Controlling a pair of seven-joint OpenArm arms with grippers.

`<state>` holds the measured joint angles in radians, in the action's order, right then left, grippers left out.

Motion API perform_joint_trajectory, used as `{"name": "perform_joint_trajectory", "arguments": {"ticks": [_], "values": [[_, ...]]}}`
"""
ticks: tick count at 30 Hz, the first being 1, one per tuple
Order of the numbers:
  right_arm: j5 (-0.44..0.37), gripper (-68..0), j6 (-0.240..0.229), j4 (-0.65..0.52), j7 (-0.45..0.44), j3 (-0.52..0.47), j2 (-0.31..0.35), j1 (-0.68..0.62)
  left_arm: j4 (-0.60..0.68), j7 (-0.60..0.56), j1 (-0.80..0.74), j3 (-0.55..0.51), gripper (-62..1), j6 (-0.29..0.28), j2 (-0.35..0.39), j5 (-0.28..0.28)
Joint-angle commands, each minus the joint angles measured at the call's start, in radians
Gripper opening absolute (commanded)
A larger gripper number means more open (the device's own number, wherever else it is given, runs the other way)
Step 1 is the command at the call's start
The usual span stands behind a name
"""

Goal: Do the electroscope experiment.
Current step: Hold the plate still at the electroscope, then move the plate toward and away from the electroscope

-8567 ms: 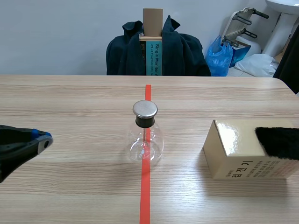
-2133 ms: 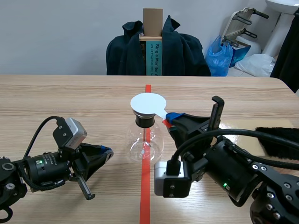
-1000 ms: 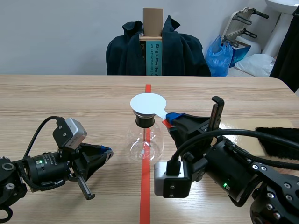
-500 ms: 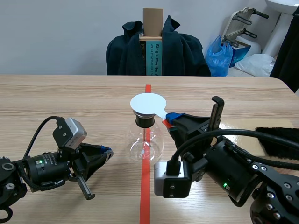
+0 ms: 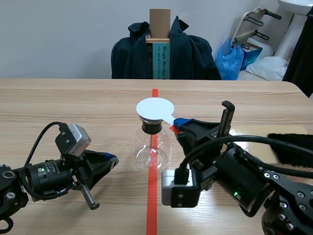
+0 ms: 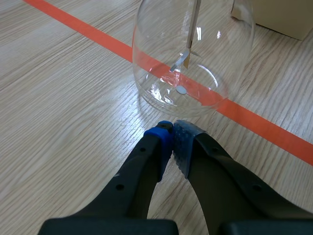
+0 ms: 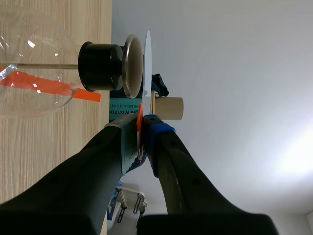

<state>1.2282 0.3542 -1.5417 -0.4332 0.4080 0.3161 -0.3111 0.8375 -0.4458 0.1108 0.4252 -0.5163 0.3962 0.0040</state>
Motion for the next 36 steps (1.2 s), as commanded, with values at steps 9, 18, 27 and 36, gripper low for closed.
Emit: {"name": "perform_joint_trajectory", "arguments": {"ticks": [9,18,27,36], "values": [[-0.001,-66.7,0.011,-0.015,0.011,-0.001,0.005,0.009,0.020,-0.013,0.005,-0.007,-57.8,-0.001,-0.005,-0.010],[-0.001,-66.7,0.011,-0.015,0.158,-0.001,0.005,0.009,0.020,-0.013,0.005,-0.007,-57.8,-0.001,-0.005,-0.010],[-0.001,-66.7,0.011,-0.015,0.339,-0.001,0.005,0.009,0.020,-0.013,0.005,-0.007,-57.8,-0.001,-0.005,-0.010],[-0.001,-66.7,0.011,-0.015,0.412,-0.001,0.005,0.009,0.020,-0.013,0.005,-0.007,-57.8,-0.001,-0.005,-0.010]]}}
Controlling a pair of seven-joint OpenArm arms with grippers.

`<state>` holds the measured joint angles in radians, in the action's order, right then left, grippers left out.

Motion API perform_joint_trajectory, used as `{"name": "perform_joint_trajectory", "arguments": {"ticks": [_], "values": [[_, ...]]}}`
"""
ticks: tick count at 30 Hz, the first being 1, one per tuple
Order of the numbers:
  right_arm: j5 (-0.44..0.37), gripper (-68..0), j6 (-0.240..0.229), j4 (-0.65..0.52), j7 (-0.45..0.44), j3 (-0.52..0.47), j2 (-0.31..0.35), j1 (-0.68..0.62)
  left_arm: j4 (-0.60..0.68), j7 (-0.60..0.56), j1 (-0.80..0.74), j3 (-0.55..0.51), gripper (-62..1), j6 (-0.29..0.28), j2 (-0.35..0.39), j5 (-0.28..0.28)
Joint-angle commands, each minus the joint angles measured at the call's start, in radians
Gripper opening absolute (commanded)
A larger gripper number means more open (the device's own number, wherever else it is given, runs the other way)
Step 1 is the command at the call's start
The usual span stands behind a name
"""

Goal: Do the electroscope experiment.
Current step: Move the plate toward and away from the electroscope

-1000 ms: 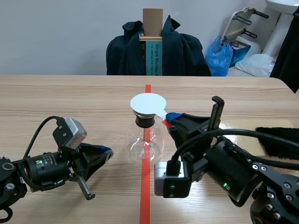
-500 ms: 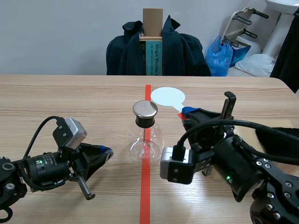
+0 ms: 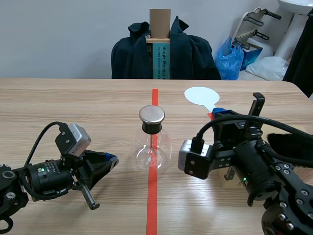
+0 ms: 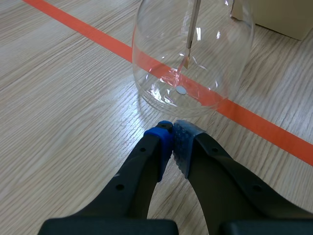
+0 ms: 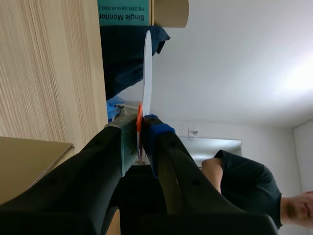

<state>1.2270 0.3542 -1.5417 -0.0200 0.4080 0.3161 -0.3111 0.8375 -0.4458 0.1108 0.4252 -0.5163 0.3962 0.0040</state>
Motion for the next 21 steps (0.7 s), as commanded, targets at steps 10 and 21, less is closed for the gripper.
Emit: {"name": "perform_joint_trajectory", "arguments": {"ticks": [10,21], "values": [[0.000,-66.7,0.011,-0.015,-0.146,-0.001,0.005,0.009,0.020,-0.013,0.005,-0.007,-57.8,-0.001,-0.005,-0.010],[0.020,-66.7,0.011,-0.015,-0.363,-0.001,0.005,0.009,0.020,-0.013,0.005,-0.007,-57.8,-0.001,-0.005,-0.010]]}}
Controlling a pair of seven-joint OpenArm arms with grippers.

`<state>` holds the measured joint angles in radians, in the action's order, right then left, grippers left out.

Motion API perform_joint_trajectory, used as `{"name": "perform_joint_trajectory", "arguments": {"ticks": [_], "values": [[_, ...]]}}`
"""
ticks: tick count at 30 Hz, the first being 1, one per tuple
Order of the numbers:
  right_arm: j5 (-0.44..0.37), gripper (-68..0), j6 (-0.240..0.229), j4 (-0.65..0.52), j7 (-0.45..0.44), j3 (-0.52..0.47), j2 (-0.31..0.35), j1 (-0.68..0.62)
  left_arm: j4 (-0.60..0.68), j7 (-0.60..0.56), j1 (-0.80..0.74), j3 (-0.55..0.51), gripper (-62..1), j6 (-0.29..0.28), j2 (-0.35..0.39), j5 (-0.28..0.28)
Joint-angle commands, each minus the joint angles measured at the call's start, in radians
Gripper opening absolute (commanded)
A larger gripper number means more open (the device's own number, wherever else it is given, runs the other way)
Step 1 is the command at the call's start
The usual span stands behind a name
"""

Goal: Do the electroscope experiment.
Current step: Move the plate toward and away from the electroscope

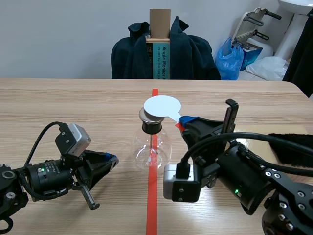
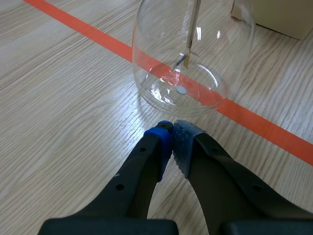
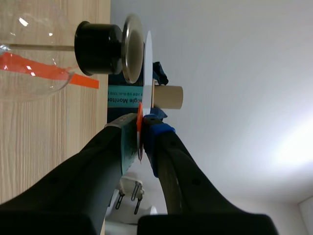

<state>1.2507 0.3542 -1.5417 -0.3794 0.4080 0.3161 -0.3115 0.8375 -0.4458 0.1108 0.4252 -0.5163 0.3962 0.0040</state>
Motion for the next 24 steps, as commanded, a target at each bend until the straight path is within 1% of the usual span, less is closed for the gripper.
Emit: {"name": "perform_joint_trajectory", "arguments": {"ticks": [1,6,15,19,24], "values": [[-0.003,-66.7,0.011,-0.015,-0.016,-0.001,0.005,0.009,0.020,-0.013,0.005,-0.007,-57.8,-0.001,-0.005,-0.010],[-0.003,-66.7,0.011,-0.015,-0.047,-0.001,0.005,0.009,0.020,-0.013,0.005,-0.007,-57.8,-0.001,-0.005,-0.010],[-0.003,-66.7,0.011,-0.015,-0.045,-0.001,0.005,0.009,0.020,-0.013,0.005,-0.007,-57.8,-0.001,-0.005,-0.010],[-0.003,-66.7,0.011,-0.015,-0.013,-0.001,0.005,0.009,0.020,-0.013,0.005,-0.007,-57.8,-0.001,-0.005,-0.010],[-0.003,-66.7,0.011,-0.015,0.069,-0.001,0.005,0.009,0.020,-0.013,0.005,-0.007,-57.8,-0.001,-0.005,-0.010]]}}
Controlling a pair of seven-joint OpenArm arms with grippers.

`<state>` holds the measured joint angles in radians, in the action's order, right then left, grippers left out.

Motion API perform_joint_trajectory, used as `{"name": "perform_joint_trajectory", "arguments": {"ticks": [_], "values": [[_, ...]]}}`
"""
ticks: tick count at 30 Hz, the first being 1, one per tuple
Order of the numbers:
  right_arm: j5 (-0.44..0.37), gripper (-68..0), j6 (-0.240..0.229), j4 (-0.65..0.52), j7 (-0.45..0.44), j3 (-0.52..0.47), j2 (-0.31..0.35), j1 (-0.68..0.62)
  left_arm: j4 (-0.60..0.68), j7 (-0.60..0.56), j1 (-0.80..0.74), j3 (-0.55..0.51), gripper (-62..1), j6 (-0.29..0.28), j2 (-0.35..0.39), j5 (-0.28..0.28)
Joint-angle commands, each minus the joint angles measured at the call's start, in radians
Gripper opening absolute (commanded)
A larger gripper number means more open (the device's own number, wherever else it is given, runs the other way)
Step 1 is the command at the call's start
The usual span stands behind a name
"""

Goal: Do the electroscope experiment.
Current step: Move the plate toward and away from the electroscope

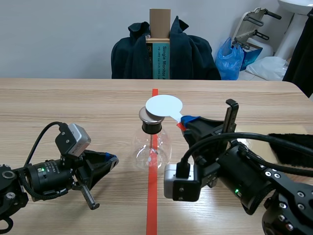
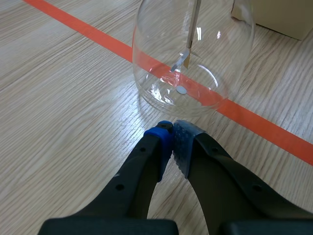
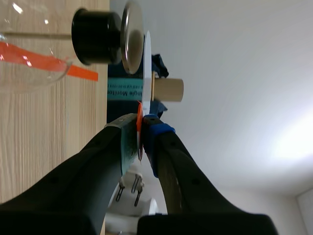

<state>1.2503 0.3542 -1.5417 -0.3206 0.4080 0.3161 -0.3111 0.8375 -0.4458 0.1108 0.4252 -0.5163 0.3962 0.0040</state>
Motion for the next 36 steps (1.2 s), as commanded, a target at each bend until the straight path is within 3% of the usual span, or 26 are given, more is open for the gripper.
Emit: {"name": "perform_joint_trajectory", "arguments": {"ticks": [1,10,19,24,36], "values": [[-0.003,-66.7,0.011,-0.015,0.032,-0.001,0.005,0.009,0.020,-0.013,0.005,-0.007,-57.8,-0.001,-0.005,-0.010],[-0.003,-66.7,0.011,-0.015,0.242,-0.001,0.005,0.009,0.020,-0.013,0.005,-0.007,-57.8,-0.001,-0.005,-0.010],[-0.003,-66.7,0.011,-0.015,0.296,-0.001,0.005,0.009,0.020,-0.013,0.005,-0.007,-57.8,-0.001,-0.005,-0.010],[0.000,-66.7,0.011,-0.015,0.235,-0.001,0.005,0.009,0.020,-0.013,0.005,-0.007,-57.8,-0.001,-0.005,-0.010],[0.000,-66.7,0.011,-0.015,-0.028,-0.001,0.005,0.009,0.020,-0.013,0.005,-0.007,-57.8,-0.001,-0.005,-0.010]]}}
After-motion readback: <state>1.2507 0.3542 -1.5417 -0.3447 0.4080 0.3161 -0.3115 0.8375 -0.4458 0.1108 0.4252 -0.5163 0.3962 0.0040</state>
